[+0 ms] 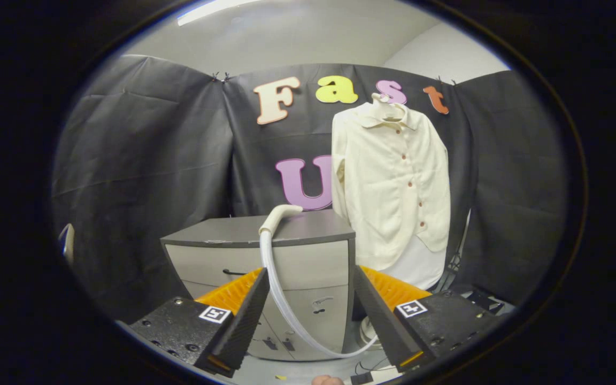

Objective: Iron the clothes twice with a garment steamer, once on the left side and once on the right side.

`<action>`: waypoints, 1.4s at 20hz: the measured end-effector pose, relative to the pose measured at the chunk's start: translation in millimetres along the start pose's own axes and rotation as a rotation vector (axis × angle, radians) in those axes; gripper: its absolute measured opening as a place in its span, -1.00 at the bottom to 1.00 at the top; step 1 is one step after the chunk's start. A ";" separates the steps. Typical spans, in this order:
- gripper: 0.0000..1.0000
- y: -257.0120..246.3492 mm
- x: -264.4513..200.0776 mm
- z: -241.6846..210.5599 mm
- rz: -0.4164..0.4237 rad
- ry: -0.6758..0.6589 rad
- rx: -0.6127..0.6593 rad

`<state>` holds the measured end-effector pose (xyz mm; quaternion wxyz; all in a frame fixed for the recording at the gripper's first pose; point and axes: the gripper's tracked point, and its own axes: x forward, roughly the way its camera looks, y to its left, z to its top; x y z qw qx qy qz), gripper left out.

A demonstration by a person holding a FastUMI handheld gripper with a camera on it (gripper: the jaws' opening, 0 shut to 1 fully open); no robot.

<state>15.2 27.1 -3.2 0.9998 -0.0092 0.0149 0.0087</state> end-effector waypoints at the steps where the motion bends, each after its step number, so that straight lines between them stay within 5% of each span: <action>1: 0.93 0.9 2.8 1.2 -0.001 -0.001 -0.001; 28: 0.93 18.9 37.4 10.8 -0.054 -0.025 0.015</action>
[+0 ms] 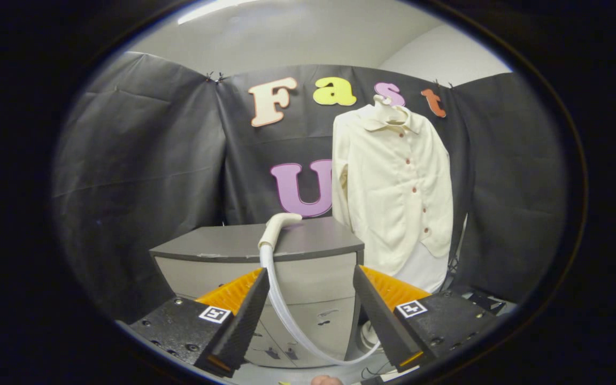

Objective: Iron the clothes twice with a garment steamer, once on the left side and once on the right side.

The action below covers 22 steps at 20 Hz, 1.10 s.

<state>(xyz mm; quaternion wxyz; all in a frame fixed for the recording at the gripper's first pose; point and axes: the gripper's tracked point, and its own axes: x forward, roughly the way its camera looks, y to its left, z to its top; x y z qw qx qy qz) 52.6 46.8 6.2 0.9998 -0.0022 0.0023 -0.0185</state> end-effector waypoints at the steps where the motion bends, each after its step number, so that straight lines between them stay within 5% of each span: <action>1: 0.93 1.3 1.0 0.7 -0.001 -0.002 0.003; 13: 0.93 7.9 29.2 11.2 -0.013 -0.024 0.015; 18: 0.93 26.3 69.6 16.1 0.047 -0.019 -0.013; 22: 0.93 49.2 122.5 9.1 0.125 0.060 0.087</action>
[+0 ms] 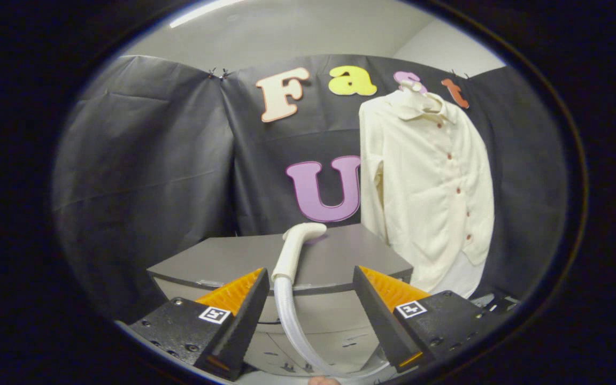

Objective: Iron the clothes twice with a garment steamer, once on the left side and once on the right side.

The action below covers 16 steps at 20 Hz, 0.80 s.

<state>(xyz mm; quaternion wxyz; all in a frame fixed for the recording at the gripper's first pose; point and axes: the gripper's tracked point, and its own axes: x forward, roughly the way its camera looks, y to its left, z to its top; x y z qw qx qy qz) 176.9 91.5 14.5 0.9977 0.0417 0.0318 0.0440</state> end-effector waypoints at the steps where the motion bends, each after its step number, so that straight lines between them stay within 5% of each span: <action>1: 0.94 6.0 13.5 -3.7 0.028 0.041 0.018; 16: 0.92 25.0 141.2 5.1 -0.066 0.220 -0.046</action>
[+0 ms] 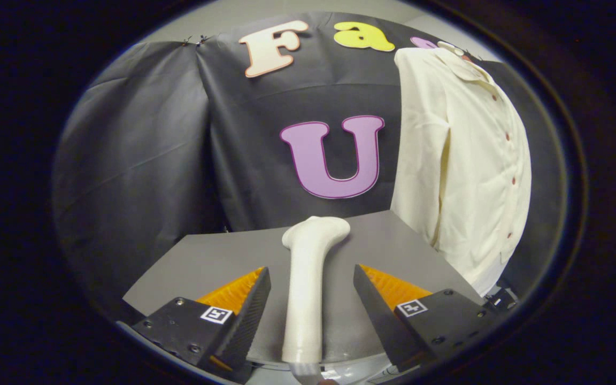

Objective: Iron the clothes twice with a garment steamer, once on the left side and once on the right side.

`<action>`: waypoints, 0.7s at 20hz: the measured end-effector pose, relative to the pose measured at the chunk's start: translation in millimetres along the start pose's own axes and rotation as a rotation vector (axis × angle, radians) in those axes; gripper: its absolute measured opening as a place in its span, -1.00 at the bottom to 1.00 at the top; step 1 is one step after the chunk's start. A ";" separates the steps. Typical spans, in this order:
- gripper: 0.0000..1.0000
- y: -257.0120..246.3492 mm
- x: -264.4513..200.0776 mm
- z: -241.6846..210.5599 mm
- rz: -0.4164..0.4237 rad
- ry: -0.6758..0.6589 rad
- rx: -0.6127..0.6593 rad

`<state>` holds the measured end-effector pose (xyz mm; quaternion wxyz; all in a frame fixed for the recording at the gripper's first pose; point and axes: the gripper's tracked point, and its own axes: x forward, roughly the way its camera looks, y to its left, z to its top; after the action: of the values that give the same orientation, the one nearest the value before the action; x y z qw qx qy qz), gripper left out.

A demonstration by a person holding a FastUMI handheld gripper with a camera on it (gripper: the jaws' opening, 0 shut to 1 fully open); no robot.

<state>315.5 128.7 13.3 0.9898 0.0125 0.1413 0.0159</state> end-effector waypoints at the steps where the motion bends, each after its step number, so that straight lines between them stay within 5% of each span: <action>1: 0.91 2.7 5.4 0.4 0.000 0.020 -0.003; 7: 0.68 12.3 25.6 -32.2 0.034 0.212 -0.053; 9: 0.52 2.7 28.1 -39.4 -0.010 0.249 -0.060; 10: 0.21 -0.5 29.3 -47.1 -0.022 0.291 -0.045; 14: -0.11 -0.3 30.9 -44.1 -0.013 0.296 -0.098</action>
<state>332.8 130.4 -37.7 0.9576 -0.0395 0.2849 0.0180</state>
